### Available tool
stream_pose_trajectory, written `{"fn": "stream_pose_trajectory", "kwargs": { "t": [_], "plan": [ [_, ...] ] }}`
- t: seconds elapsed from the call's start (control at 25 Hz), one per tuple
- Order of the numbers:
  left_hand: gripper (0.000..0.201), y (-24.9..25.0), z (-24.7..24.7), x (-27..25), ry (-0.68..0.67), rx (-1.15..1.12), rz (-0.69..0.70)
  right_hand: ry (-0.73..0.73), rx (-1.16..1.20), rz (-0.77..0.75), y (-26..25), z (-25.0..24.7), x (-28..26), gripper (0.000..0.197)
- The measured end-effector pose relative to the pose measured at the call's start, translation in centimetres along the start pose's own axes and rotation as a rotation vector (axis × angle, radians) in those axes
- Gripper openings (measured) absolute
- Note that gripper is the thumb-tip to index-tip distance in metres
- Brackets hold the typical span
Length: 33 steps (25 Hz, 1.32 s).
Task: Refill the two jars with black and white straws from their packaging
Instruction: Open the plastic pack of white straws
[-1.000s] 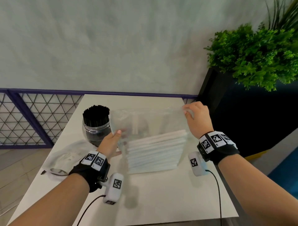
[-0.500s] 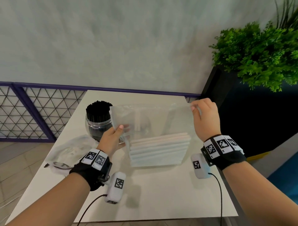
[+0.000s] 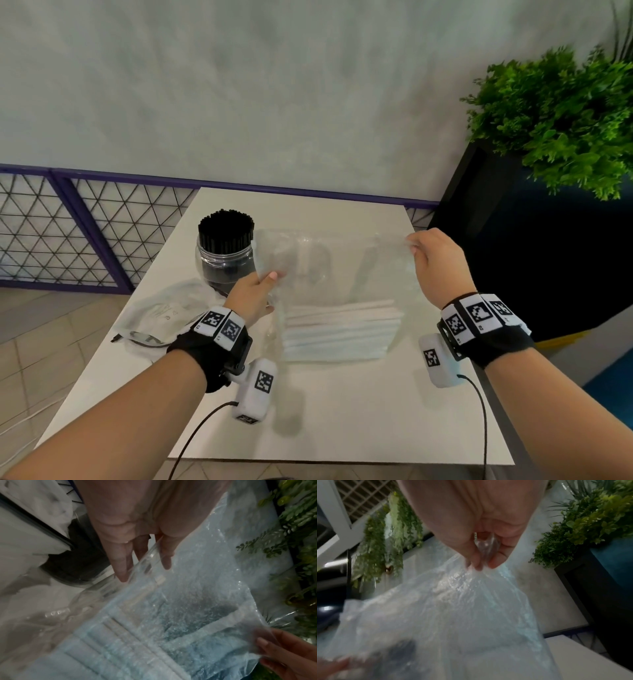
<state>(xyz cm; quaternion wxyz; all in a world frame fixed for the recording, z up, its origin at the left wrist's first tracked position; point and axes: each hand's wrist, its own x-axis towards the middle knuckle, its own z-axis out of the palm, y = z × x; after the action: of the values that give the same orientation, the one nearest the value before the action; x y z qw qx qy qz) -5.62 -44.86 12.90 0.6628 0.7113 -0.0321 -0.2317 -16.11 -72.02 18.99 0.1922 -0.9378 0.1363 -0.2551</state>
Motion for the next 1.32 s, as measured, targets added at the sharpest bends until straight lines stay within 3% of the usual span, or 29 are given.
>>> {"fn": "stream_pose_trajectory", "kwargs": {
  "t": [0.12, 0.28, 0.4, 0.48, 0.6, 0.64, 0.72, 0.84, 0.92, 1.04, 1.16, 1.32],
  "plan": [
    [0.016, 1.1, 0.6, -0.7, -0.012, 0.027, 0.064, -0.003, 0.154, -0.007, -2.2, -0.8, -0.6, 0.034],
    [0.021, 2.7, 2.6, -2.0, -0.123, 0.144, 0.150, -0.307, 0.177, -0.014, -5.8, 0.8, -2.2, 0.115],
    [0.022, 4.1, 4.2, -3.0, -0.229, 0.165, 0.200, -0.506, 0.155, -0.009, -7.0, 3.5, -2.3, 0.137],
    [0.020, 4.7, 4.8, -3.5, -0.262, 0.191, 0.225, -0.515, 0.156, -0.020, -6.7, 5.2, -2.0, 0.122],
    [0.017, 5.3, 4.1, -3.9, -0.289, 0.168, 0.238, -0.542, 0.006, -0.016, -5.7, 5.6, -1.2, 0.036],
    [0.016, 5.2, 3.3, -3.7, -0.263, 0.161, 0.267, -0.550, -0.018, -0.006, -5.4, 5.1, -1.0, 0.022],
    [0.022, 4.7, 1.2, -3.2, -0.131, 0.190, 0.342, -0.507, 0.042, 0.030, -4.0, 3.8, -0.6, 0.020],
    [0.069, 3.8, -1.7, -2.8, 0.033, 0.214, 0.314, -0.353, 0.437, 0.239, -2.6, 1.5, 0.2, 0.016],
    [0.090, 3.2, -2.9, -2.4, -0.010, 0.233, 0.275, -0.289, 0.808, 0.352, -3.5, 0.2, 0.5, 0.016],
    [0.117, 3.1, -3.8, -1.9, -0.161, 0.170, 0.278, -0.291, 1.219, 0.361, -6.5, 0.1, 0.9, 0.021],
    [0.110, 5.1, -5.8, -2.7, -0.221, 0.133, 0.328, -0.345, 1.371, 0.409, -10.2, 2.3, 1.1, 0.021],
    [0.077, 8.2, -9.8, -4.3, -0.096, 0.199, 0.365, -0.316, 1.501, 0.463, -15.0, 5.6, 1.1, 0.020]
  ]
}}
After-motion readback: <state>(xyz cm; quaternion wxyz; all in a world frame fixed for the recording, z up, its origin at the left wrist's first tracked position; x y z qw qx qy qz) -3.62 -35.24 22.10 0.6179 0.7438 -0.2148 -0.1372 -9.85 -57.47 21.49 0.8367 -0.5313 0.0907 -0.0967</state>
